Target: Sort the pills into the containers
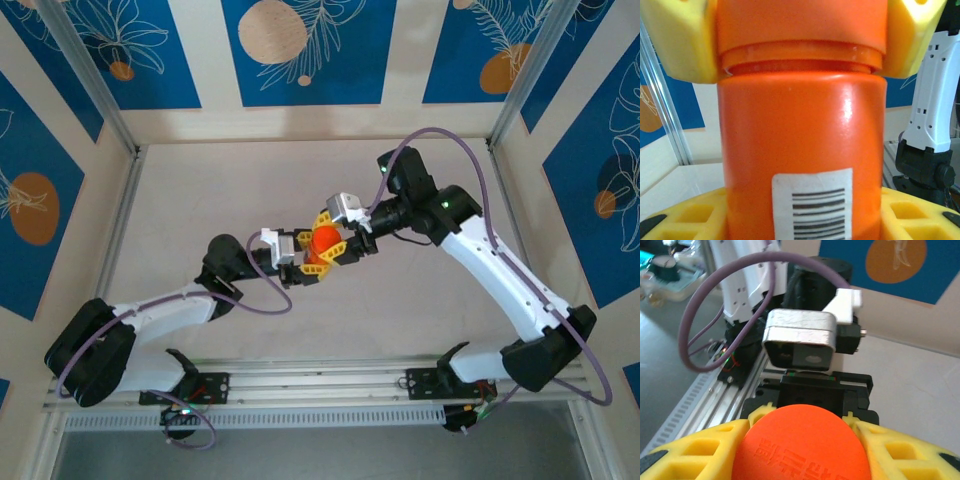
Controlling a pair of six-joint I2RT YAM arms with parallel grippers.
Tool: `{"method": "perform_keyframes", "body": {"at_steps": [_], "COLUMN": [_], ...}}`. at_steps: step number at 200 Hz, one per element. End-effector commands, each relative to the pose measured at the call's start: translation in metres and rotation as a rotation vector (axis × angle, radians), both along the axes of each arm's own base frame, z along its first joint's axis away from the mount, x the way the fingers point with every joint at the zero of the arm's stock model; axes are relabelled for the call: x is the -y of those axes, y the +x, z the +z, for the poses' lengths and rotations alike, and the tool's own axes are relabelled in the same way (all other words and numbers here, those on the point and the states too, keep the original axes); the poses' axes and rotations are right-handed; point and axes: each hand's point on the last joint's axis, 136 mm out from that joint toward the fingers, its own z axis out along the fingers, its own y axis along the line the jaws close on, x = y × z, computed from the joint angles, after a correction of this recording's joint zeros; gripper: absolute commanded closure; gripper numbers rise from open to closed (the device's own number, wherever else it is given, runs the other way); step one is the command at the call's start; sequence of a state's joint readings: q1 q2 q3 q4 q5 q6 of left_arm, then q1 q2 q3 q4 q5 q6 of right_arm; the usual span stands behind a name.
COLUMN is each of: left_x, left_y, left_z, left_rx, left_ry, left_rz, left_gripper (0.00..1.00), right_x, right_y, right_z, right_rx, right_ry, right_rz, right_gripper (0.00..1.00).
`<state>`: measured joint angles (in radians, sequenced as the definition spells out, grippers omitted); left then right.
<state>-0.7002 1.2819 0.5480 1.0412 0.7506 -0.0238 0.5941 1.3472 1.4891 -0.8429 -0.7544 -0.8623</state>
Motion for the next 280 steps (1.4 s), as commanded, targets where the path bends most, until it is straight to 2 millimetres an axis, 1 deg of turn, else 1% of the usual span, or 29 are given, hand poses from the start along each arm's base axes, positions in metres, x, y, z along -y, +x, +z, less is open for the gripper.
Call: {"method": "perform_keyframes", "body": {"at_steps": [1, 13, 20, 43, 61, 75, 95, 105, 118, 135, 162, 180, 194, 212, 226, 238, 255, 280], "left_x": [0.0, 0.001, 0.001, 0.001, 0.002, 0.002, 0.003, 0.003, 0.003, 0.003, 0.001, -0.002, -0.004, -0.006, -0.007, -0.007, -0.007, -0.008], "left_y": [0.002, 0.001, 0.001, 0.001, 0.002, 0.003, 0.003, 0.004, 0.004, 0.006, 0.014, 0.021, 0.025, 0.03, 0.033, 0.033, 0.033, 0.033], "left_z": [0.012, 0.011, 0.012, 0.011, 0.009, 0.008, 0.007, 0.006, 0.006, 0.006, 0.005, 0.003, 0.003, 0.003, 0.002, 0.001, 0.001, 0.001], "left_rx": [0.007, 0.008, 0.01, 0.008, 0.003, 0.0, -0.005, -0.009, -0.011, -0.011, -0.016, -0.009, -0.005, -0.006, -0.005, -0.007, -0.008, -0.007], "left_ry": [-0.023, -0.021, -0.021, -0.019, -0.015, -0.013, -0.014, -0.013, -0.015, -0.018, -0.019, -0.014, -0.009, -0.009, -0.006, -0.005, -0.005, -0.006], "left_rz": [-0.011, -0.017, -0.019, -0.021, -0.019, -0.021, -0.022, -0.023, -0.022, -0.011, 0.044, 0.101, 0.134, 0.17, 0.185, 0.187, 0.188, 0.19], "left_gripper": [1.0, 1.0, 1.0, 1.0, 1.0, 1.0, 1.0, 1.0, 1.0, 1.0, 1.0, 1.0, 1.0, 1.0, 1.0, 1.0, 1.0, 1.0], "right_x": [0.01, 0.011, 0.01, 0.01, 0.009, 0.009, 0.011, 0.013, 0.017, 0.02, 0.022, 0.022, 0.021, 0.019, 0.019, 0.018, 0.018, 0.029], "right_y": [-0.029, -0.027, -0.026, -0.024, -0.022, -0.021, -0.018, -0.017, -0.013, -0.003, 0.016, 0.027, 0.031, 0.048, 0.057, 0.061, 0.063, 0.07], "right_z": [0.006, 0.005, 0.004, 0.003, 0.002, 0.002, 0.008, 0.013, 0.019, 0.025, 0.029, 0.029, 0.028, 0.029, 0.03, 0.028, 0.027, 0.032], "right_rx": [0.002, 0.014, 0.016, 0.002, 0.002, 0.027, 0.069, 0.084, 0.083, 0.084, 0.059, -0.005, -0.045, -0.126, -0.191, -0.217, -0.21, -0.27], "right_ry": [0.021, 0.022, 0.02, -0.006, -0.016, -0.005, 0.033, 0.053, 0.069, 0.079, 0.077, 0.07, 0.059, 0.075, 0.1, 0.12, 0.135, 0.202], "right_rz": [0.156, 0.17, 0.176, 0.181, 0.168, 0.155, 0.127, 0.113, 0.083, 0.018, -0.151, -0.287, -0.381, -0.58, -0.707, -0.786, -0.887, -1.017], "right_gripper": [0.63, 0.61, 0.57, 0.36, 0.3, 0.26, 0.19, 0.18, 0.17, 0.16, 0.16, 0.15, 0.17, 0.19, 0.21, 0.22, 0.22, 0.22]}}
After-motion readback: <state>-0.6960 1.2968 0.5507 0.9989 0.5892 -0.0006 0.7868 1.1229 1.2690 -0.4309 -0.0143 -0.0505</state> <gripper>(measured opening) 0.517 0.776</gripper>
